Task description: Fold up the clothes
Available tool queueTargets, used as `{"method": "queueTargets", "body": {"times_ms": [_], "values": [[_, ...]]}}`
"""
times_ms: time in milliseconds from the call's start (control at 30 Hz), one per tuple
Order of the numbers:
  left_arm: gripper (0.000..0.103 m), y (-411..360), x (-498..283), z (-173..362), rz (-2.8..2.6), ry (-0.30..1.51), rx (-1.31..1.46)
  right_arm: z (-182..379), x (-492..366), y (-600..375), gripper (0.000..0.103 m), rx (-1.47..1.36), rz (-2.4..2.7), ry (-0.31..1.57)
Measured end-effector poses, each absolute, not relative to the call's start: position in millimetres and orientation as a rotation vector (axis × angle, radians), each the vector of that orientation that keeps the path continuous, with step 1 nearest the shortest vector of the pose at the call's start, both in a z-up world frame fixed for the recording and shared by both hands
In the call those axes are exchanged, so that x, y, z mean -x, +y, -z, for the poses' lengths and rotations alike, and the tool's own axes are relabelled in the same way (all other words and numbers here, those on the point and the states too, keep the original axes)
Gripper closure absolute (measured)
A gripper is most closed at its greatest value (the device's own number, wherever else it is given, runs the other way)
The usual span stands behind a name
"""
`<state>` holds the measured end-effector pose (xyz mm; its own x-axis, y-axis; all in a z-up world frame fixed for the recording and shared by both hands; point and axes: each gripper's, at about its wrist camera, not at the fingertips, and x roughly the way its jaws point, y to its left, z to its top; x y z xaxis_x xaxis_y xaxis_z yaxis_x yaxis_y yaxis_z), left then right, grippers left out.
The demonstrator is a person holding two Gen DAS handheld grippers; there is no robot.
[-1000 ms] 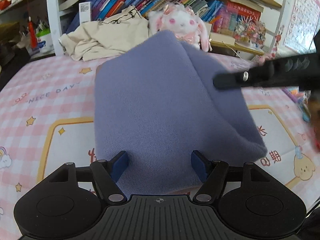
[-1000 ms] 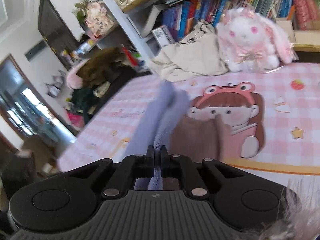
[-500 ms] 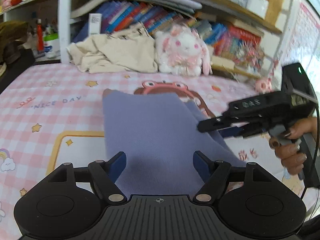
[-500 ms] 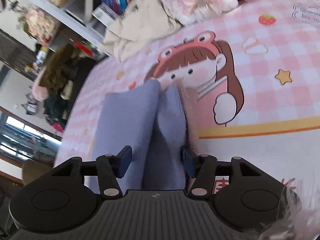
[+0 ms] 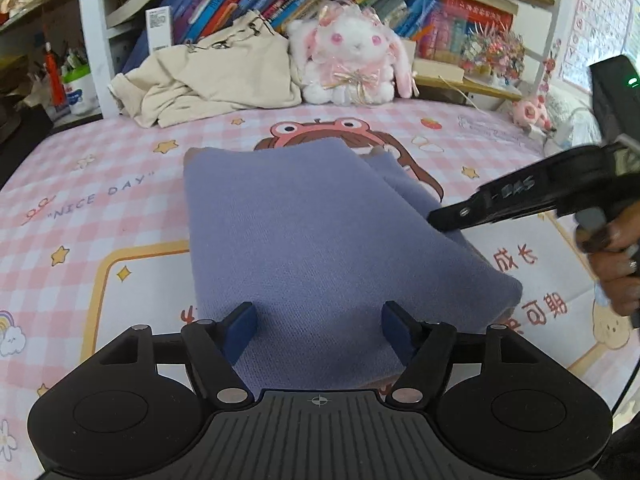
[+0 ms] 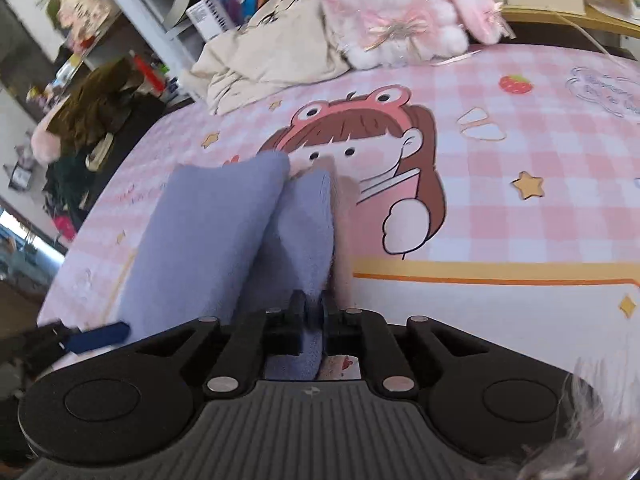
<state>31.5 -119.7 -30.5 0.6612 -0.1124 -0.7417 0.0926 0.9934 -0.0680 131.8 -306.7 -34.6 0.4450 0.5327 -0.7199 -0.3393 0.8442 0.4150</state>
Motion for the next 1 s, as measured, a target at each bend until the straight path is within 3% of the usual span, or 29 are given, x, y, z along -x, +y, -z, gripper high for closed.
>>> {"method": "queueTargets", "body": {"times_ms": [33,67,100,167,200,233,267,300,333,500,633,767,867,967,1000], "values": [[0.033,-117.9,-29.6,27.3,0.106,0.831,0.043,27.1,-128.3,-308.1,0.076,-0.229,-0.555,0.938],[0.033,-116.1,-26.9,23.7,0.097,0.813,0.066,19.7,-124.6,-309.7,0.058,-0.238,-0.570,0.903],[0.034,-113.9,-23.4,19.5,0.094,0.786,0.092,14.8,-121.6,-311.6,0.046,-0.259,-0.601,0.890],[0.035,-110.2,-15.8,12.5,0.124,0.707,0.148,17.3,-126.6,-309.7,0.042,-0.341,-0.688,0.970],[0.035,-109.7,-15.7,11.5,0.137,0.694,0.164,23.0,-130.1,-305.1,0.043,-0.369,-0.697,1.014],[0.042,-110.3,-18.7,13.0,0.137,0.709,0.168,29.1,-133.2,-299.7,0.045,-0.388,-0.697,1.050],[0.050,-111.6,-23.1,16.1,0.139,0.737,0.164,33.4,-135.7,-294.2,0.059,-0.370,-0.683,1.065],[0.065,-113.1,-27.6,20.1,0.138,0.770,0.158,36.2,-136.6,-289.0,0.079,-0.326,-0.664,1.061],[0.068,-114.4,-31.2,24.5,0.129,0.798,0.151,35.4,-133.7,-283.6,0.095,-0.283,-0.672,1.047],[0.068,-110.5,-41.1,31.3,0.123,0.851,0.201,3.3,-86.0,-278.5,0.096,-0.061,-0.802,0.798],[0.068,-117.6,-39.8,33.6,0.130,0.855,0.173,42.6,-112.0,-281.7,0.096,-0.103,-0.667,0.980],[0.064,-120.5,-36.2,28.9,0.098,0.847,0.181,38.4,-116.5,-286.9,0.095,-0.143,-0.663,1.027],[0.055,-117.0,-27.0,20.0,0.030,0.828,0.227,24.3,-107.1,-292.0,0.089,-0.144,-0.671,1.005],[0.052,-115.5,-15.7,12.9,-0.027,0.802,0.227,11.7,-94.8,-302.8,0.064,-0.150,-0.682,0.953],[0.052,-115.8,-12.5,11.1,-0.041,0.797,0.224,9.1,-90.6,-305.2,0.064,-0.144,-0.681,0.942]]}}
